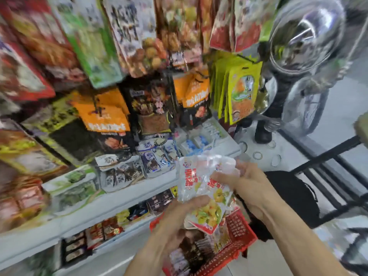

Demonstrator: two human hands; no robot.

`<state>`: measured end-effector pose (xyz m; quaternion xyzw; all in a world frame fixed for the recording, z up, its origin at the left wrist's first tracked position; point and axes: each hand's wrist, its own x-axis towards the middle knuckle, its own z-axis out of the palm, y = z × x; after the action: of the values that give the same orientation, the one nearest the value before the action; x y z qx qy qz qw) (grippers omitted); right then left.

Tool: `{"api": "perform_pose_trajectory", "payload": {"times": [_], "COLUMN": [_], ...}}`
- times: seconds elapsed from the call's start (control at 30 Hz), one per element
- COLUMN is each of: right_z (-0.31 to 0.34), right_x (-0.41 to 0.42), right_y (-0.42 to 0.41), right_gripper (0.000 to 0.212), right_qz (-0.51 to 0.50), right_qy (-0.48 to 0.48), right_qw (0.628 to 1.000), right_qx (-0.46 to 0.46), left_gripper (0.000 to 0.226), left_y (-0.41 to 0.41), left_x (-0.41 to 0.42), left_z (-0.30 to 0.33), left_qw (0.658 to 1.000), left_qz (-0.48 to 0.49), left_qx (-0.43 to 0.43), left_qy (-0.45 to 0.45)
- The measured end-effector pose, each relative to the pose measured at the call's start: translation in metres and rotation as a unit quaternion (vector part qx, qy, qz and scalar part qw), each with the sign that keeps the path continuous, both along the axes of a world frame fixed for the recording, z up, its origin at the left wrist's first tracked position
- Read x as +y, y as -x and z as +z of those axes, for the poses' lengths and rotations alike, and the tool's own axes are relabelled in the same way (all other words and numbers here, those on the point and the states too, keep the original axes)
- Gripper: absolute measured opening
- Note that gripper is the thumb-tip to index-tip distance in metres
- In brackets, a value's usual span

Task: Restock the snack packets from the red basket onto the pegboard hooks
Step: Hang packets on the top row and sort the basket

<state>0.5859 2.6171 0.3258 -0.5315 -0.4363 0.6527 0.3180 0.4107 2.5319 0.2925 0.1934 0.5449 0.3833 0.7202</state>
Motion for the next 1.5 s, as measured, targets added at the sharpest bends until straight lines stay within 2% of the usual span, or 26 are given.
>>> {"api": "perform_pose_trajectory", "payload": {"times": [0.03,0.07,0.13,0.17,0.23,0.27,0.37,0.4,0.47,0.5,0.57,0.63,0.67,0.73,0.8,0.83,0.9,1.03,1.13,1.3,1.5], "right_z": [0.03,0.064,0.136,0.172,0.249,0.283,0.379,0.411,0.459,0.48,0.512,0.533,0.543,0.553,0.56,0.565,0.573,0.589,0.595,0.586,0.584], "right_x": [-0.003,-0.007,-0.018,-0.022,-0.033,-0.035,-0.036,-0.037,-0.038,-0.039,-0.041,-0.045,-0.048,-0.052,-0.057,-0.061,-0.062,-0.058,-0.056,-0.057,-0.059], "right_y": [0.012,0.023,0.047,0.058,0.08,0.089,0.116,0.124,0.139,0.145,0.156,0.163,0.166,0.173,0.182,0.186,0.195,0.218,0.24,0.279,0.318], "right_gripper": [0.073,0.073,0.034,0.021,0.018,0.018,0.027,0.037,0.074,0.08,0.079,0.081,0.07,0.048,0.036,0.032,0.031,0.035,0.033,0.032,0.036], "right_qz": [-0.042,-0.073,-0.104,-0.115,-0.117,-0.107,-0.088,-0.065,-0.038,-0.019,0.021,0.036,0.042,0.045,0.058,0.071,0.087,0.093,0.091,0.07,0.04], "right_qy": [0.003,-0.004,-0.028,-0.042,-0.069,-0.085,-0.133,-0.147,-0.155,-0.173,-0.221,-0.267,-0.299,-0.348,-0.354,-0.349,-0.344,-0.351,-0.353,-0.371,-0.386], "right_qw": [0.999,0.996,0.989,0.986,0.98,0.979,0.975,0.974,0.973,0.968,0.956,0.952,0.943,0.927,0.923,0.921,0.92,0.915,0.915,0.91,0.905], "right_qx": [0.015,0.042,0.097,0.112,0.143,0.152,0.157,0.163,0.166,0.179,0.192,0.149,0.14,0.134,0.142,0.157,0.165,0.174,0.17,0.172,0.174], "left_gripper": [0.06,0.062,0.059,0.048,0.025,0.021,0.019,0.019,0.024,0.029,0.046,0.041,0.034,0.042,0.05,0.043,0.033,0.041,0.047,0.021,0.016], "left_y": [0.003,0.006,0.011,0.015,0.022,0.025,0.042,0.048,0.061,0.068,0.081,0.088,0.092,0.101,0.107,0.11,0.113,0.135,0.161,0.199,0.237], "left_x": [-0.002,-0.003,-0.009,-0.011,-0.017,-0.019,-0.026,-0.027,-0.029,-0.031,-0.035,-0.043,-0.047,-0.053,-0.059,-0.061,-0.067,-0.069,-0.072,-0.08,-0.079], "left_z": [0.039,0.08,0.16,0.199,0.277,0.315,0.409,0.44,0.487,0.506,0.538,0.559,0.565,0.572,0.579,0.583,0.596,0.617,0.621,0.623,0.619], "left_qw": [1.0,1.0,0.999,0.998,0.996,0.995,0.985,0.982,0.975,0.971,0.962,0.956,0.952,0.945,0.938,0.934,0.92,0.896,0.896,0.896,0.894], "left_qz": [0.011,0.017,0.033,0.045,0.072,0.085,0.131,0.142,0.158,0.162,0.165,0.174,0.186,0.208,0.219,0.223,0.244,0.286,0.293,0.293,0.296], "left_qx": [0.001,0.001,-0.002,-0.003,-0.007,-0.012,0.003,0.007,0.028,0.04,0.059,0.063,0.056,0.044,0.022,0.012,-0.008,-0.033,-0.014,0.008,0.009], "left_qy": [0.001,-0.004,-0.021,-0.033,-0.048,-0.059,-0.108,-0.127,-0.156,-0.172,-0.208,-0.229,-0.235,-0.248,-0.267,-0.278,-0.305,-0.338,-0.332,-0.332,-0.336]}}
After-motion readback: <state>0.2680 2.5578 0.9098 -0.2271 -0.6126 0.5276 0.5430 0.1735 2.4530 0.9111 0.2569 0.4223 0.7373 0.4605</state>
